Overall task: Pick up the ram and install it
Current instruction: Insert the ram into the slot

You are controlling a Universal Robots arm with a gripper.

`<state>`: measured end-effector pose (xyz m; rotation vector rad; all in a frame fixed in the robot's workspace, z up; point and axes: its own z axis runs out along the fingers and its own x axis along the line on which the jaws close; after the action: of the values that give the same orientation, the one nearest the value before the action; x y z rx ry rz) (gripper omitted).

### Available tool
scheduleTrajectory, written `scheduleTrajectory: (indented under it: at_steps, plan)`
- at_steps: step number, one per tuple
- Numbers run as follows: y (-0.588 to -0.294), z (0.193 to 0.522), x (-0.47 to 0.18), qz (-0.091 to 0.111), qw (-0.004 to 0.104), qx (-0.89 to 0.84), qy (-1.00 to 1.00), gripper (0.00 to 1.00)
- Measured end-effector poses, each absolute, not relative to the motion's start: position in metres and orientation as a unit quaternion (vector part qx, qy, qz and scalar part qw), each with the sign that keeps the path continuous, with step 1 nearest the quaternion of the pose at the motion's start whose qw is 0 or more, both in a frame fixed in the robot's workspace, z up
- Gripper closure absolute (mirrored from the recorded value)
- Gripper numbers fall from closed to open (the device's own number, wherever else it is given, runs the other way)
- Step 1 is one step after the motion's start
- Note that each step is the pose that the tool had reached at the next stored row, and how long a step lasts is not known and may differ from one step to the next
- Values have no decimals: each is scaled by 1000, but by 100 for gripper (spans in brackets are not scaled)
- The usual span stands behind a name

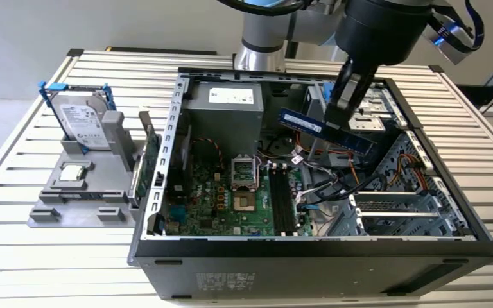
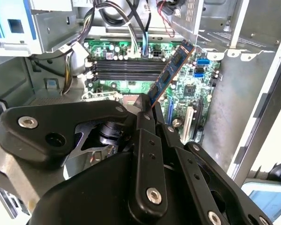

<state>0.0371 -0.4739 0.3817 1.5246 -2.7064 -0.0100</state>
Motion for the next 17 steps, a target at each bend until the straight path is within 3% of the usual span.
scheduleTrajectory:
  at_steps: [17]
  plan:
    - [-475, 382, 37, -5, 17, 425, -905, 100]
